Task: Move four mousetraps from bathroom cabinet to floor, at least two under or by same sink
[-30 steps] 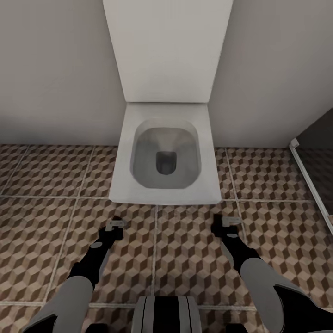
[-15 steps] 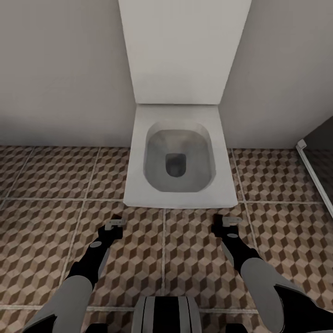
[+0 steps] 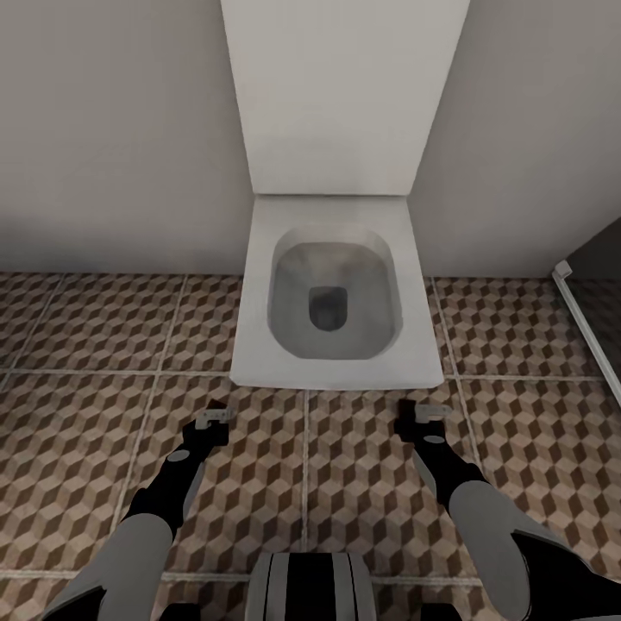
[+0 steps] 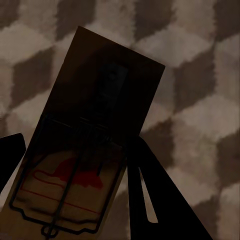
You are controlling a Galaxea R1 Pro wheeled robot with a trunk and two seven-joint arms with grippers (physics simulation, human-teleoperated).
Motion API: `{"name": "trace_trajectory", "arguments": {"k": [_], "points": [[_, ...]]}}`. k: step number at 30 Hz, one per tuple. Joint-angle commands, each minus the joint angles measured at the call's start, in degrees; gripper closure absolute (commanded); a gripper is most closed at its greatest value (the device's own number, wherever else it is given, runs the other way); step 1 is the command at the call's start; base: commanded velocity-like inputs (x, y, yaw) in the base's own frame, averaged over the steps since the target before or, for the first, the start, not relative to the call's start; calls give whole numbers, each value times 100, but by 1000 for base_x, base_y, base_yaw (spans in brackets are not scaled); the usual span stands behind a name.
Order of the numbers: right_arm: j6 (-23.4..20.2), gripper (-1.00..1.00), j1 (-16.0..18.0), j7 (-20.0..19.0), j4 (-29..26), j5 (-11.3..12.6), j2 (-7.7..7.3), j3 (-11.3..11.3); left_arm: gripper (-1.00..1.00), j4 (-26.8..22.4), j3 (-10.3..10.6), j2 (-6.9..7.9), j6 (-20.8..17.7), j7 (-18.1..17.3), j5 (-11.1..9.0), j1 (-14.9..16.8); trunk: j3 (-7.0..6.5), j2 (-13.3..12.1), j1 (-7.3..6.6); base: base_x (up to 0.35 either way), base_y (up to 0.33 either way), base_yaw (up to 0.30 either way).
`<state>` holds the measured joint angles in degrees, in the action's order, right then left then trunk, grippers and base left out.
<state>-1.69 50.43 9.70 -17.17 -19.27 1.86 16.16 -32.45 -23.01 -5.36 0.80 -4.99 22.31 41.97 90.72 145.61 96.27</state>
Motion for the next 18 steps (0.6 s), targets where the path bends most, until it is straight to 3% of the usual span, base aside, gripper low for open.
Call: {"name": "trace_trajectory", "arguments": {"k": [1, 9, 14, 18], "points": [[-15, 100, 2, 14, -5, -41, 3, 28, 100, -7, -49, -9, 8, -74, 47, 4, 3, 1, -1, 14, 0, 0], [-9, 100, 2, 14, -5, -56, -46, 26, 100, -7, -39, -9, 8, -75, 53, 3, 3, 1, -1, 5, 0, 0], [-14, 100, 2, 14, 0, -52, -347, 35, 100, -13, -45, -6, 8, -78, 51, 4, 3, 1, -1, 0, 0, 0], [-15, 100, 2, 14, 13, -51, -391, 36, 100, -15, -51, -8, 8, -74, 46, 4, 3, 1, -1, 0, 0, 0]]}}
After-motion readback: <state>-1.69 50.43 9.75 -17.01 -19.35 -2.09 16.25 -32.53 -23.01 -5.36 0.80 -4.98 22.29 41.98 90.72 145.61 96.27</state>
